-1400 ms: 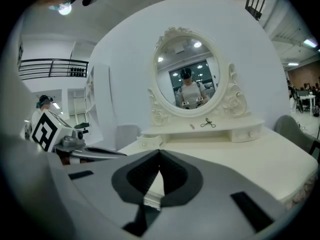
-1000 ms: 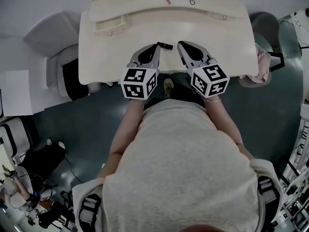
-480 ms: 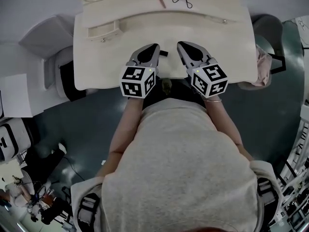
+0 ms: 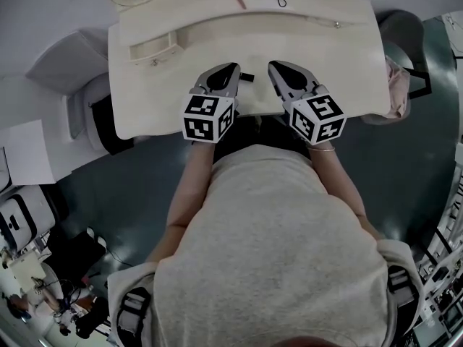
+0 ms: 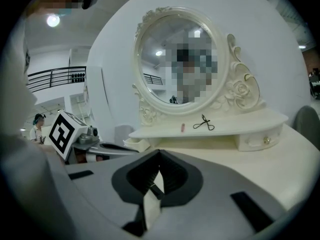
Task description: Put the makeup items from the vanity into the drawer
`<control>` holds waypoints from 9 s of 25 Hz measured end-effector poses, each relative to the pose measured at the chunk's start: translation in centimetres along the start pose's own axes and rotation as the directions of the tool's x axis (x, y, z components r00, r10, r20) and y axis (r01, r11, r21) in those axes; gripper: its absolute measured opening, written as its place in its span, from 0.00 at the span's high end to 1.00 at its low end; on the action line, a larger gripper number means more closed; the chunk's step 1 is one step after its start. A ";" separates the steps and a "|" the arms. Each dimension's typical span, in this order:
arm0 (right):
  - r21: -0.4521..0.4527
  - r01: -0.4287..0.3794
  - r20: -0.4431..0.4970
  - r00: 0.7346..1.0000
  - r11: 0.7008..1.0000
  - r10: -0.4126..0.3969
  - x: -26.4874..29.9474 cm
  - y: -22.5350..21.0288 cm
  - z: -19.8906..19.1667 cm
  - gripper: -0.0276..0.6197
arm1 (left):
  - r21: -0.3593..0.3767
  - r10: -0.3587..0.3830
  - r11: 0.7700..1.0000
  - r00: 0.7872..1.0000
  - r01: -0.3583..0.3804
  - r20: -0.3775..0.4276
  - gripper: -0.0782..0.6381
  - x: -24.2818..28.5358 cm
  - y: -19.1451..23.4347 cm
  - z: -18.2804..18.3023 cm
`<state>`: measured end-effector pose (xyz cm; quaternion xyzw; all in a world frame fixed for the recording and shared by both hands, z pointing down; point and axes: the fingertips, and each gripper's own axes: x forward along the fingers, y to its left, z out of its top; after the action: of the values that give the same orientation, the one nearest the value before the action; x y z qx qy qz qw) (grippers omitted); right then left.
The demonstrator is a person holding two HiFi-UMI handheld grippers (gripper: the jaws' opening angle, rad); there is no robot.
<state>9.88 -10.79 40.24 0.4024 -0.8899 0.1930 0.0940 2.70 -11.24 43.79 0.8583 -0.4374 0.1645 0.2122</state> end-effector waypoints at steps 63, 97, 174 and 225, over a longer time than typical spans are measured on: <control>0.262 0.226 -0.110 0.973 0.938 -0.204 -0.2 -3.8 -7.2 0.95 | 0.382 -0.256 0.784 0.816 0.489 -0.519 0.65 5.9 -1.1 -9.3; 0.147 0.048 -0.075 0.996 0.988 -0.038 1.1 -3.3 -3.6 0.95 | 0.249 -0.079 0.952 0.925 0.180 -0.371 0.74 2.7 1.7 -6.1; 0.017 -0.046 -0.095 0.994 0.999 0.047 16.9 5.7 1.9 0.95 | 0.205 0.034 0.978 0.944 0.036 -0.328 0.74 -3.7 23.4 -0.1; 0.016 -0.053 -0.059 0.997 0.998 0.054 16.7 5.8 2.5 0.95 | 0.074 0.168 0.985 0.960 -0.155 -0.226 0.74 -5.3 25.5 0.3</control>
<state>-5.54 -19.73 41.80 0.3731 -0.8957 0.2139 0.1124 -21.13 -21.22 46.67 0.8003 -0.4735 0.2921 0.2234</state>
